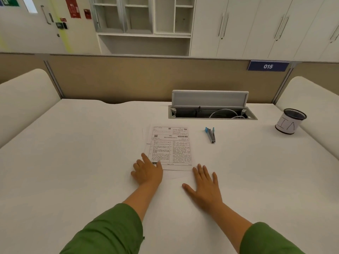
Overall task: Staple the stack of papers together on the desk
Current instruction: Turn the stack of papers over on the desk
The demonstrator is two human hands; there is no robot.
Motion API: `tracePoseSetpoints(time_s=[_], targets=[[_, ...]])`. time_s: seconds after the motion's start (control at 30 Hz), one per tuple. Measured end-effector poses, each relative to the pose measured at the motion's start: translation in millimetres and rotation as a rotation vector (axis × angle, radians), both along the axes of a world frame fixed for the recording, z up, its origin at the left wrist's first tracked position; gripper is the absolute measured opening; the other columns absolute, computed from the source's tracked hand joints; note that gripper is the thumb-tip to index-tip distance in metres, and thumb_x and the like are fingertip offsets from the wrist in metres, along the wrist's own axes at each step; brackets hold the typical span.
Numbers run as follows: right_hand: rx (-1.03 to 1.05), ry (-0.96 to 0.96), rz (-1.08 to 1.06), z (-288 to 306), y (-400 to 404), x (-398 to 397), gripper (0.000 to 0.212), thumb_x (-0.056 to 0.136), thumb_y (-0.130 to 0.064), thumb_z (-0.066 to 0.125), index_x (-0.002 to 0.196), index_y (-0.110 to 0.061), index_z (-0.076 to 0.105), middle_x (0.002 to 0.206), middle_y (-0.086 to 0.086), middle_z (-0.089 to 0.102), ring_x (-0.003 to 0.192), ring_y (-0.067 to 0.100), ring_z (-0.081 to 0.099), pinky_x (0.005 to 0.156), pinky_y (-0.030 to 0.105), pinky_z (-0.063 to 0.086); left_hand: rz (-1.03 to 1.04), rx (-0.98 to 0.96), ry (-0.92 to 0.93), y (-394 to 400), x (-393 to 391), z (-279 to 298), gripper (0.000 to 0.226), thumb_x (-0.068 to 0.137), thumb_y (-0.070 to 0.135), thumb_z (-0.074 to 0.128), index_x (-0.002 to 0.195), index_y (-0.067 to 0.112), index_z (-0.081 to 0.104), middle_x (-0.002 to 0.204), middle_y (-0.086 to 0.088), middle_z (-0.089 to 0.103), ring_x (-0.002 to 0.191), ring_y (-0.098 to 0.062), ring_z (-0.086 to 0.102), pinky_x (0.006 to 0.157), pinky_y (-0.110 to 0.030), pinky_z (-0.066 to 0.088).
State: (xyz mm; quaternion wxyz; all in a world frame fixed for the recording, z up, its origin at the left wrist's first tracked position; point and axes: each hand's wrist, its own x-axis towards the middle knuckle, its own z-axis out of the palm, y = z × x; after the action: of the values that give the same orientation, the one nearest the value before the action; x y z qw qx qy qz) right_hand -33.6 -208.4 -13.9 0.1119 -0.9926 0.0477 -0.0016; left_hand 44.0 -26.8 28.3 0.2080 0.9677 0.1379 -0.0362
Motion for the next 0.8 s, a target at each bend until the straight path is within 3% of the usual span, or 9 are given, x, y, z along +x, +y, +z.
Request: tracePoseSetpoints(time_s=[0.17,0.3,0.47,0.57,0.67,0.8], targets=[[-0.004,-0.006,-0.011,0.0,0.4,0.1,0.084,0.08,-0.074,0.011,0.148,-0.024,0.002,0.157,-0.005,-0.004,0.143,0.011,-0.011,0.115,0.041,-0.011,0.111,-0.24,0.096,-12.6,23.5,16.5,0.084,0.086,0.042,0.051,0.146,0.012,0.0,0.142,-0.016,0.032,0.132,-0.032,0.024,0.095,-0.047,0.039],[0.009,-0.012,-0.029,1.1,1.4,0.5,0.084,0.08,-0.073,0.013,0.148,-0.024,0.003,0.157,-0.005,-0.004,0.143,0.009,-0.011,0.117,0.041,-0.009,0.12,-0.312,0.1,-15.5,34.0,22.5,0.086,0.082,0.032,0.057,0.146,0.013,0.003,0.135,-0.017,0.038,0.122,-0.034,0.033,0.079,-0.039,0.042],[0.023,-0.018,-0.056,1.0,2.1,-0.1,0.085,0.079,-0.073,0.015,0.148,-0.024,0.004,0.157,-0.006,-0.003,0.142,0.006,-0.01,0.117,0.04,-0.008,0.119,-0.248,0.107,-10.0,53.0,21.3,0.075,0.078,0.035,0.06,0.137,0.012,0.022,0.127,-0.017,0.048,0.115,-0.035,0.045,0.093,-0.044,0.038],[0.026,-0.018,-0.055,1.9,3.0,-1.0,0.085,0.08,-0.073,0.016,0.148,-0.024,0.006,0.157,-0.007,-0.001,0.142,0.005,-0.009,0.118,0.04,-0.007,0.132,-0.22,0.132,-6.3,57.1,16.1,0.066,0.075,0.033,0.061,0.129,0.012,0.03,0.126,-0.017,0.045,0.117,-0.033,0.04,0.094,-0.044,0.033],[0.041,-0.019,-0.053,4.7,3.7,-0.5,0.083,0.081,-0.071,0.019,0.148,-0.024,0.006,0.157,-0.007,-0.001,0.142,0.005,-0.009,0.117,0.04,-0.007,0.135,-0.188,0.172,-5.3,55.8,14.7,0.074,0.072,0.034,0.063,0.132,0.013,0.024,0.131,-0.016,0.034,0.12,-0.031,0.031,0.092,-0.044,0.035],[0.054,-0.028,-0.047,4.7,0.7,6.7,0.081,0.082,-0.071,0.022,0.147,-0.025,0.01,0.157,-0.007,0.002,0.143,0.006,-0.007,0.117,0.04,-0.007,0.156,-0.326,0.2,-11.8,64.8,27.1,0.09,0.074,0.029,0.066,0.142,0.012,0.01,0.138,-0.019,0.029,0.126,-0.033,0.028,0.094,-0.043,0.039]])
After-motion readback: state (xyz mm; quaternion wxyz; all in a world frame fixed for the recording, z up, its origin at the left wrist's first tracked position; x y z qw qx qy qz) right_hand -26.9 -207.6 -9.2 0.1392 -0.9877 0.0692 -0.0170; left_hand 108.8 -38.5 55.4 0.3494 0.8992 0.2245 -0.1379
